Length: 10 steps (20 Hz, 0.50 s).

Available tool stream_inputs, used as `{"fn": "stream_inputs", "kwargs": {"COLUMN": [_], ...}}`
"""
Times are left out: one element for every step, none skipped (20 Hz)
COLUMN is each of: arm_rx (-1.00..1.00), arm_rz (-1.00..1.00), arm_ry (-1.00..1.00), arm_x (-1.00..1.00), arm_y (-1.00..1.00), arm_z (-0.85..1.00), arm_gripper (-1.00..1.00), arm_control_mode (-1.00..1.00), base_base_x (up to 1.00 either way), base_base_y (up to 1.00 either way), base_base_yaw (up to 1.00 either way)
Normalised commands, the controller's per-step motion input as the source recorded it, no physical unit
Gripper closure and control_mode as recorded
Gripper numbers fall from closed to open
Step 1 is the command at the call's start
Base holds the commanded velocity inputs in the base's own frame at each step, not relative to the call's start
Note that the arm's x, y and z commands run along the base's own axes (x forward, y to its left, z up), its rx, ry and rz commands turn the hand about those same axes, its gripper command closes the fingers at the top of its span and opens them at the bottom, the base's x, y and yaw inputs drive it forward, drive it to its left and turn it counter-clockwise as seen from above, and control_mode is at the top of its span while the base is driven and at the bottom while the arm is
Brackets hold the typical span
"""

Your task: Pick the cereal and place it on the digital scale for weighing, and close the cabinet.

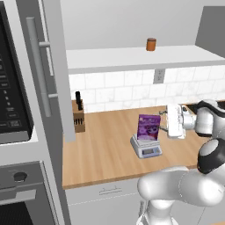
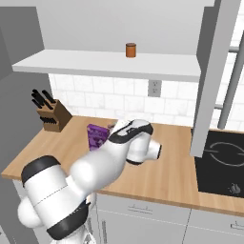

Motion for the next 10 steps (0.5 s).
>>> {"fn": "stream_inputs", "kwargs": {"arm_rx": [0.18,0.19,0.20,0.24,0.35,0.35,0.37,0.39,0.41,0.42], "arm_rz": [-0.15,-0.17,-0.20,-0.18,-0.06,-0.06,-0.07,-0.08,-0.07,-0.07], "arm_ry": [-0.26,-0.28,-0.29,-0.42,-0.36,-0.40,-0.38,-0.35,-0.35,-0.37], "arm_x": [-0.34,-0.46,-0.52,-0.60,-0.56,-0.66,-0.58,-0.62,-0.59,-0.63], "arm_y": [-0.05,-0.10,-0.26,-0.49,-0.91,-0.81,-0.76,-0.78,-0.76,-0.76], "arm_z": [0.16,0.31,0.44,0.66,0.61,0.60,0.57,0.51,0.49,0.42], "arm_gripper": [-1.00,-1.00,-1.00,-1.00,-1.00,-1.00,-1.00,-1.00,-1.00,-1.00], "arm_control_mode": [-1.00,-1.00,-1.00,-1.00,-1.00,-1.00,-1.00,-1.00,-1.00,-1.00], "base_base_x": [0.00,0.00,0.00,0.00,0.00,0.00,0.00,0.00,0.00,0.00], "base_base_y": [0.00,0.00,0.00,0.00,0.00,0.00,0.00,0.00,0.00,0.00], "base_base_yaw": [0.00,0.00,0.00,0.00,0.00,0.00,0.00,0.00,0.00,0.00]}}
